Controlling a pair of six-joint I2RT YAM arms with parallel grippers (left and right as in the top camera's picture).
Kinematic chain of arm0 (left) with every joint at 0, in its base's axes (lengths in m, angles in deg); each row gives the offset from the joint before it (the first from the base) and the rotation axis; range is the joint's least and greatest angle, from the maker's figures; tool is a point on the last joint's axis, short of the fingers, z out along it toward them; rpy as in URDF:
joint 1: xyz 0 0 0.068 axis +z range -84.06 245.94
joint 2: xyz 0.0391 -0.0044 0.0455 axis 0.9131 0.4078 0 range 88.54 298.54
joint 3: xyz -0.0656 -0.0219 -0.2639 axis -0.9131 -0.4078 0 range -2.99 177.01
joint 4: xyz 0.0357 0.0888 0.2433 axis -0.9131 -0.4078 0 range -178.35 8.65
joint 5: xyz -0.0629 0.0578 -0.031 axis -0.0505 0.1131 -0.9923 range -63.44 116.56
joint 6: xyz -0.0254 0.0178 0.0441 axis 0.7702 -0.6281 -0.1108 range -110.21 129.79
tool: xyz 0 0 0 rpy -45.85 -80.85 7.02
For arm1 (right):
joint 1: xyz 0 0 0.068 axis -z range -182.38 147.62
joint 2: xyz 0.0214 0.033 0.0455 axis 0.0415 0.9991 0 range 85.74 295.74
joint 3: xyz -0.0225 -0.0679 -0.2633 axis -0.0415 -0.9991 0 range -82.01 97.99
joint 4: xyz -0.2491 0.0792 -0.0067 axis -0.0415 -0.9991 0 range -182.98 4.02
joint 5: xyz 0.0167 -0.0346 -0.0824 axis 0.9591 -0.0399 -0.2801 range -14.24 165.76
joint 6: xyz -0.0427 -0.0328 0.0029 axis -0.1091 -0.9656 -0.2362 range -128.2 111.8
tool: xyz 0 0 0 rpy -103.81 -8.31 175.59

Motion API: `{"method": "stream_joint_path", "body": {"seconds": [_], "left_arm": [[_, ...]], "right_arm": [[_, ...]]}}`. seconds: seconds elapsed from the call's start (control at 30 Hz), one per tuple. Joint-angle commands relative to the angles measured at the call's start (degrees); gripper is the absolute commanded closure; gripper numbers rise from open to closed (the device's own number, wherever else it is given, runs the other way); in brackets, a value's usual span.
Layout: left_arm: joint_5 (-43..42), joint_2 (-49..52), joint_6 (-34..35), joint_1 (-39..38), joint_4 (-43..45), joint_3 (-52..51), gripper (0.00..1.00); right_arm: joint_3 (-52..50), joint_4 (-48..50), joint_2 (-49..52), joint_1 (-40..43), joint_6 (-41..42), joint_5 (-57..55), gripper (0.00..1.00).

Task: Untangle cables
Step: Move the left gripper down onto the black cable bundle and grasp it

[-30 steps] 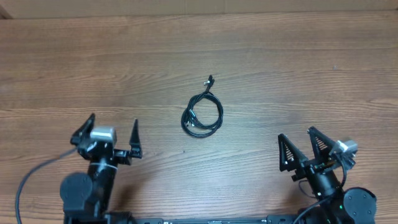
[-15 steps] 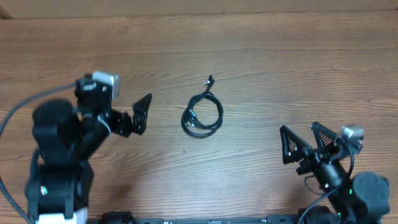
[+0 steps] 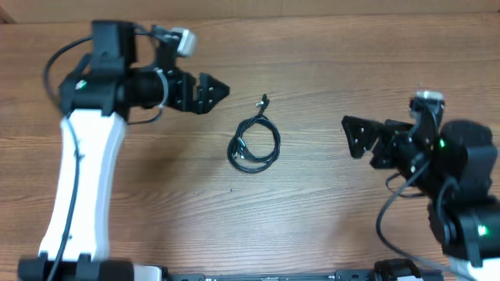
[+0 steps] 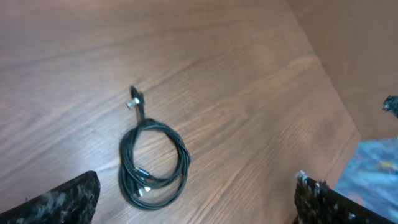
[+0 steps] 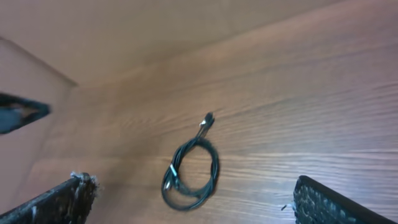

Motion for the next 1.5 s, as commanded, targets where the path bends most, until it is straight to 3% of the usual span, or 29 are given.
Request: {"method": "stream_joint_path", "body": {"seconds": [0.0,0.23,0.33,0.43,0.57,0.63,1.0,1.47], "left_arm": [[3.54,5.27,-1.20,-3.87,-0.79,2.69,0.00],[3.69,13.81,-1.09,-6.56,-0.66,2.69,0.00],[2.69,17.77,-0.92,-6.62,-0.76,2.67,0.00],[6.10,21.14,0.13,-7.37,-0.37,2.67,0.16],[19.15,26.21,11.47,-9.88,-0.02,2.69,0.34],[20.22,27.89,11.78,-11.10,0.70,2.67,0.44],[36.41,34.88,23.06,-16.72,1.09,2.64,0.55],[39.91,35.85,28.06,-16.90,1.92,2.40,0.87]], "right_arm": [[3.04,0.07,5.07,0.22,-0.61,4.72,0.00],[3.04,0.33,11.02,0.22,-0.20,6.60,0.00],[3.04,0.07,12.85,0.22,-0.17,7.50,0.07],[3.04,0.09,13.60,0.20,-0.20,7.69,0.07],[3.04,0.09,13.77,0.20,-0.20,7.67,0.09],[3.04,0.07,13.75,0.20,-0.20,7.67,0.09],[3.04,-0.68,13.77,0.20,-0.20,7.67,0.09],[3.04,-1.64,13.77,0.22,-0.22,7.63,0.08]]}}
